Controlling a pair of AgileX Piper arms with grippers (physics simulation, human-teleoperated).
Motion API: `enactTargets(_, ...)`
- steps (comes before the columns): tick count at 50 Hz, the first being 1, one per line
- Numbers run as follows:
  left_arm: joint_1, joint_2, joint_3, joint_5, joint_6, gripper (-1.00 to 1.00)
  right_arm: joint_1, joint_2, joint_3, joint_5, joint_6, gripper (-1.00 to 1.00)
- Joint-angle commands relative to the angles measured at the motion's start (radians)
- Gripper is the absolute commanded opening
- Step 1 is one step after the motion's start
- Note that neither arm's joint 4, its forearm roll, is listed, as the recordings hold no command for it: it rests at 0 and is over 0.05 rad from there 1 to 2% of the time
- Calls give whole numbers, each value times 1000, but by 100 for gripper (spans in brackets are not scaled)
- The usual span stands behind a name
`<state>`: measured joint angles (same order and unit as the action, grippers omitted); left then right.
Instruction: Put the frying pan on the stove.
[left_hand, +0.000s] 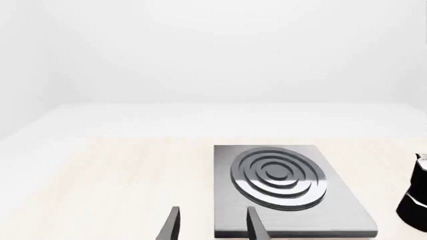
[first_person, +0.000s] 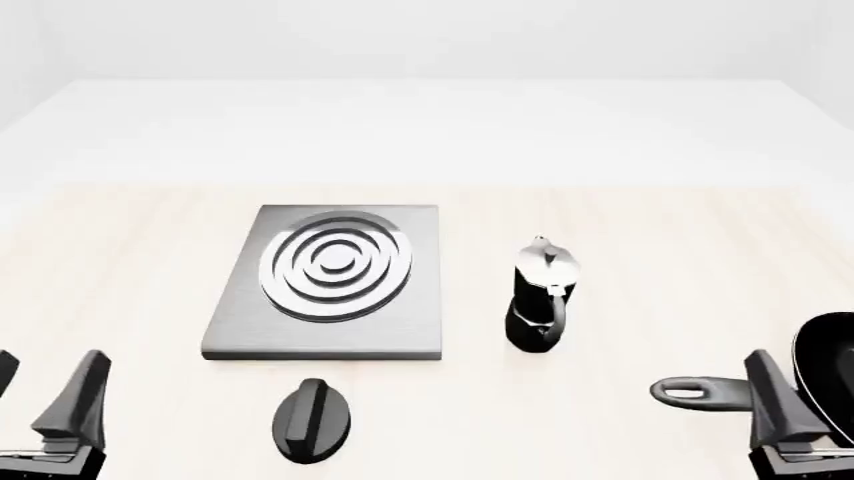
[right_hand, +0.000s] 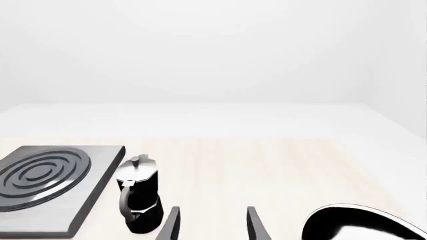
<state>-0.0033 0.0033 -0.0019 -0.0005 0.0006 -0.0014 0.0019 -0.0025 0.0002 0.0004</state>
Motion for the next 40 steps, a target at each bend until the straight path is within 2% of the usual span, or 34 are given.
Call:
enactTargets(1,-13,17,-3,-10,3,100,-5,3,-3,0,1,100)
enactTargets(16,-47,108,-2,-93,4,100,-13,-1,-18,6,0,100)
enactTargets(18,-67,151,-5,-134,7,100,-18,-1,-33,11,3,100)
enactTargets(22,-107,175,-18,-149,12,100,-33,-2,-58,19,12,100)
enactTargets(25,-144,263,-25,-231,19,100,-43,-2,-77,26,20,100)
enactTargets(30,-201,318,-45,-272,23,100,-52,-2,-109,39,28,100)
enactTargets(40,-304,500,-74,-418,36,100,-60,-2,-186,64,19,100)
